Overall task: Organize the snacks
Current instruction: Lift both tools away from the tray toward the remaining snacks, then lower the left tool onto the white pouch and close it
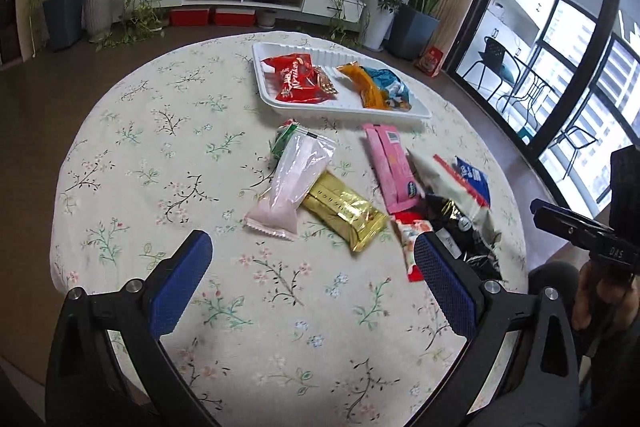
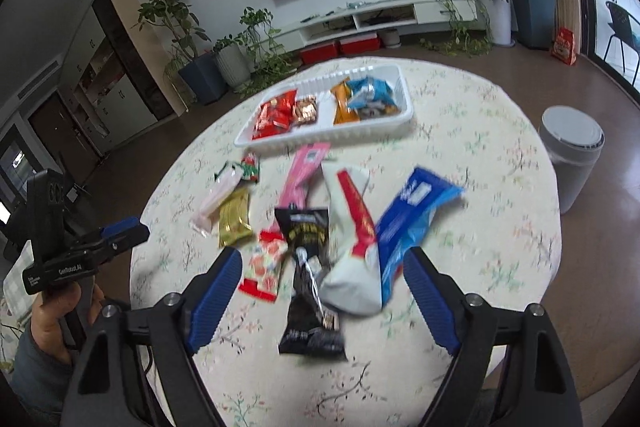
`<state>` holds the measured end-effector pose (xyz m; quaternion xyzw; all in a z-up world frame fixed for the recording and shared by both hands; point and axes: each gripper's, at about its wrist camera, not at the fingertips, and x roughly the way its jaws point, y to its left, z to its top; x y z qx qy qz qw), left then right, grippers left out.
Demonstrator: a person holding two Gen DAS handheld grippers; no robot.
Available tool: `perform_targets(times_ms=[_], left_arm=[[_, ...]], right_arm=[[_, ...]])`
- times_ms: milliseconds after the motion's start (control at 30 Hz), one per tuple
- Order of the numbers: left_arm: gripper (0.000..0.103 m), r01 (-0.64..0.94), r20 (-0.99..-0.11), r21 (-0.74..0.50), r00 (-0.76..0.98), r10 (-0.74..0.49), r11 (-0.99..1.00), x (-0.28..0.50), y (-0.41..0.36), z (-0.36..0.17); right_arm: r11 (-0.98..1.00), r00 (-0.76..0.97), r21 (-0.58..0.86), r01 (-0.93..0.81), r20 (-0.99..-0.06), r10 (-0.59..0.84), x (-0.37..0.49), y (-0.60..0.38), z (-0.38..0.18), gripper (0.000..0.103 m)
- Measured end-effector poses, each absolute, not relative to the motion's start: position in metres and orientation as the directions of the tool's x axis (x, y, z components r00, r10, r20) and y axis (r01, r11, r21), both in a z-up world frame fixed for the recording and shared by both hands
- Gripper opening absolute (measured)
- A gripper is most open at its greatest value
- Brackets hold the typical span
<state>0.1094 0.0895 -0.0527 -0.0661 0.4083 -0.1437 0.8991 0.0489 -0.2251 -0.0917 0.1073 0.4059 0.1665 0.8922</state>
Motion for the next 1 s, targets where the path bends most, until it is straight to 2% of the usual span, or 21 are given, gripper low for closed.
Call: perform_targets(times_ms=[267,333,433,533,700,767,867,900,1000], left_arm=[[0.101,0.276,-0.765,-0.129,0.584,-0.273,0.953,0.155,0.087,-0.054],[0.097,0.294,-0.783,-0.106,0.564,-0.262,0.950,0.170,0.085,-0.055],[0.080,0.343,-0.829,-0.084,0.497,-0.257,0.936,0.197,0.080,-0.067],[0.069,0.378,-0.865,-0.065,0.441,-0.241,0.924,0.220,0.072,-0.080],[0.068,0.415,-0.897,-0.045,0.384,-0.219,0.909,0.246,0.058,-0.098],[0.061,0.424,-0.905,-0.044,0.366,-0.216,0.905,0.250,0.053,-0.105],[0.043,0.424,-0.904,-0.060,0.361,-0.229,0.904,0.252,0.051,-0.109],[0.034,0.420,-0.905,-0.060,0.360,-0.227,0.905,0.254,0.051,-0.109],[0.032,0.426,-0.907,-0.056,0.357,-0.224,0.903,0.253,0.049,-0.110]], right_arm=[[0.928,0.585,0.309,-0.211,-0.720,0.373,0.047,-0.222,-0.098,0.078],[0.928,0.578,0.300,-0.221,-0.726,0.372,0.047,-0.218,-0.099,0.078],[0.925,0.560,0.302,-0.229,-0.736,0.379,0.048,-0.214,-0.103,0.077],[0.921,0.549,0.312,-0.232,-0.740,0.389,0.049,-0.210,-0.105,0.077],[0.921,0.533,0.315,-0.229,-0.751,0.390,0.051,-0.208,-0.111,0.077],[0.920,0.529,0.318,-0.228,-0.753,0.391,0.052,-0.207,-0.113,0.077],[0.920,0.527,0.318,-0.229,-0.754,0.392,0.053,-0.207,-0.113,0.076],[0.920,0.526,0.317,-0.230,-0.755,0.391,0.054,-0.207,-0.114,0.076],[0.922,0.523,0.313,-0.230,-0.759,0.388,0.055,-0.207,-0.115,0.075]])
